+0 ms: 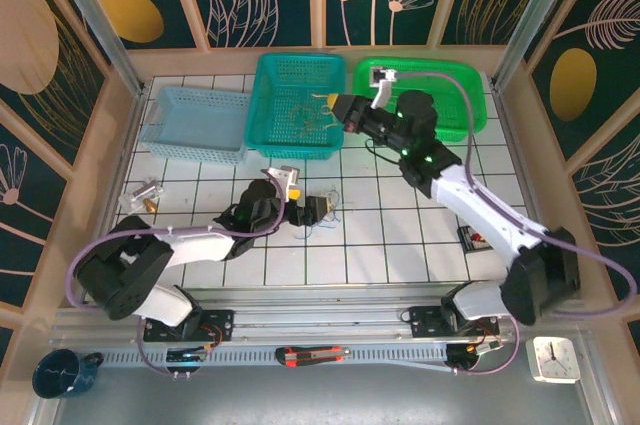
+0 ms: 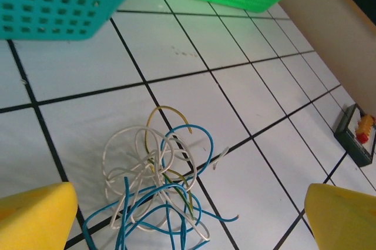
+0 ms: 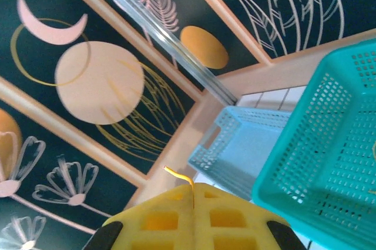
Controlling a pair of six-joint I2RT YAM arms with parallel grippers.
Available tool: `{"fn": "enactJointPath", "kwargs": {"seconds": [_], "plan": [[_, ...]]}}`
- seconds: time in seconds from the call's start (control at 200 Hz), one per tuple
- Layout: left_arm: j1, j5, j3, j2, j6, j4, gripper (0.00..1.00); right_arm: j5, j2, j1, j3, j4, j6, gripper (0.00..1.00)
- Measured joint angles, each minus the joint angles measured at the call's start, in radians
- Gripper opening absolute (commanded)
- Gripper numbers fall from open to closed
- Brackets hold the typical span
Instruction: Untangle the cables
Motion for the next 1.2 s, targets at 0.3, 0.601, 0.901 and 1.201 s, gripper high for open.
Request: {"fn": "enactJointPath", "kwargs": {"seconds": [0.3, 0.601, 0.901, 1.201], "plan": [[0.0, -0.212, -0.018, -0.176, -0.076, -0.164, 0.99, -0.003, 0.311, -0.039, 0.195, 0.0, -0.009, 0.0], [0.121, -0.346, 0.022, -0.323, -0.159, -0.319, 0.99, -0.035, 0.624, -0.056, 0.462, 0.018, 0.027, 0.08], [0.16, -0.355, 0.101, -0.325, -0.162, -0.352, 0.99, -0.085, 0.803, -0.079, 0.648, 0.013, 0.055, 0.46], [0.161, -0.338, 0.113, -0.263, -0.174, -0.351, 0.99, -0.121, 0.652, -0.083, 0.489, 0.014, 0.042, 0.46]]}}
